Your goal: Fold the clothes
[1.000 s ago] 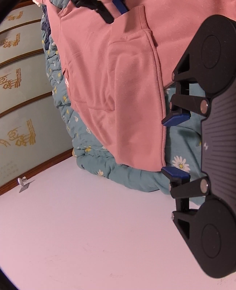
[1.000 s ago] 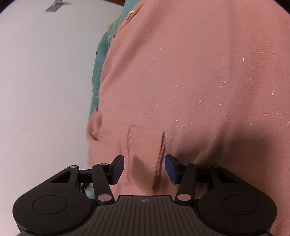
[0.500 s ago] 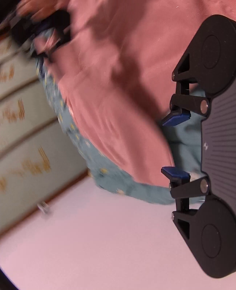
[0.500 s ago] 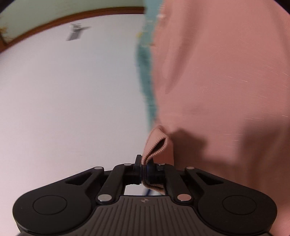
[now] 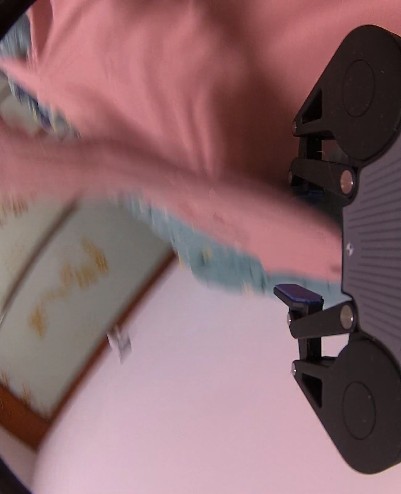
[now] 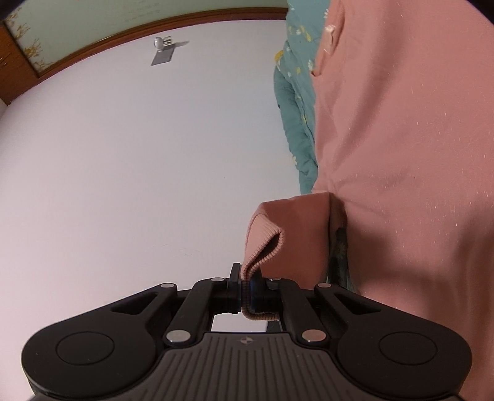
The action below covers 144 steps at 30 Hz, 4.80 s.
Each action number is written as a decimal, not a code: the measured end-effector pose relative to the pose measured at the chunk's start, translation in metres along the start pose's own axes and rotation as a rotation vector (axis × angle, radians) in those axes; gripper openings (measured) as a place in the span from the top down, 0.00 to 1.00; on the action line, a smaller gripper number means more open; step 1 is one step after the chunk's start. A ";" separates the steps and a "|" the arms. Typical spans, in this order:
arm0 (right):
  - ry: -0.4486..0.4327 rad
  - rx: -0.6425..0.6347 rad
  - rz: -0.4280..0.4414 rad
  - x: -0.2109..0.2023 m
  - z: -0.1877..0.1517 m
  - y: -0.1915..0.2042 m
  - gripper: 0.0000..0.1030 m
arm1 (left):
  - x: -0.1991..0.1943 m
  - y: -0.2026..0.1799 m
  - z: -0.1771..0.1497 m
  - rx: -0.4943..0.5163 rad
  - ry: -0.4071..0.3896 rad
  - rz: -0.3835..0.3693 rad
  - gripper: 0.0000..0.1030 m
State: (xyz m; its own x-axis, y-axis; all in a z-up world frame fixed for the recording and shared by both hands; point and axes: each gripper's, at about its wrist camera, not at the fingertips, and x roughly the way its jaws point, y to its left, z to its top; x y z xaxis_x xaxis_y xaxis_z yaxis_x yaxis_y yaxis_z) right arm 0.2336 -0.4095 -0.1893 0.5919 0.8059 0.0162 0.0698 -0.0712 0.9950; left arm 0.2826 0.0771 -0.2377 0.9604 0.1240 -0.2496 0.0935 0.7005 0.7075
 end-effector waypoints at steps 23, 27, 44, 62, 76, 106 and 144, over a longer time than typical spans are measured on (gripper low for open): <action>0.221 -0.304 -0.414 0.157 -0.077 -0.065 0.95 | 0.032 0.122 -0.101 -0.840 0.302 -0.192 0.44; 0.238 -0.225 -0.429 0.155 -0.087 -0.071 0.95 | 0.012 0.134 -0.107 -0.843 0.326 -0.245 0.44; 0.199 -0.516 -0.479 0.258 -0.127 0.072 0.96 | -0.143 0.186 -0.075 -1.002 0.125 -0.379 0.33; 0.192 -0.378 -0.749 0.161 -0.213 -0.026 0.94 | -0.190 0.185 -0.103 -1.092 0.100 -0.493 0.32; 0.150 -0.473 -0.817 0.185 -0.198 -0.018 0.79 | -0.175 0.162 -0.107 -1.212 0.176 -0.569 0.32; 0.128 -0.363 -1.051 -0.053 -0.126 -0.023 0.54 | -0.104 0.054 -0.094 -1.047 0.737 -0.796 0.39; 0.146 -0.372 -1.101 -0.084 -0.140 0.002 0.93 | -0.142 0.058 -0.083 -0.787 0.905 -0.922 0.90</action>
State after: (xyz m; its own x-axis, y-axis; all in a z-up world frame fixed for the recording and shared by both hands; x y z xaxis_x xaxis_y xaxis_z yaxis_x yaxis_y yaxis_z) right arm 0.0716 -0.3951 -0.1751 0.2587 0.3867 -0.8852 0.2332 0.8643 0.4457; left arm 0.1301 0.1585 -0.2168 0.1383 -0.3829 -0.9134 0.1128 0.9223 -0.3696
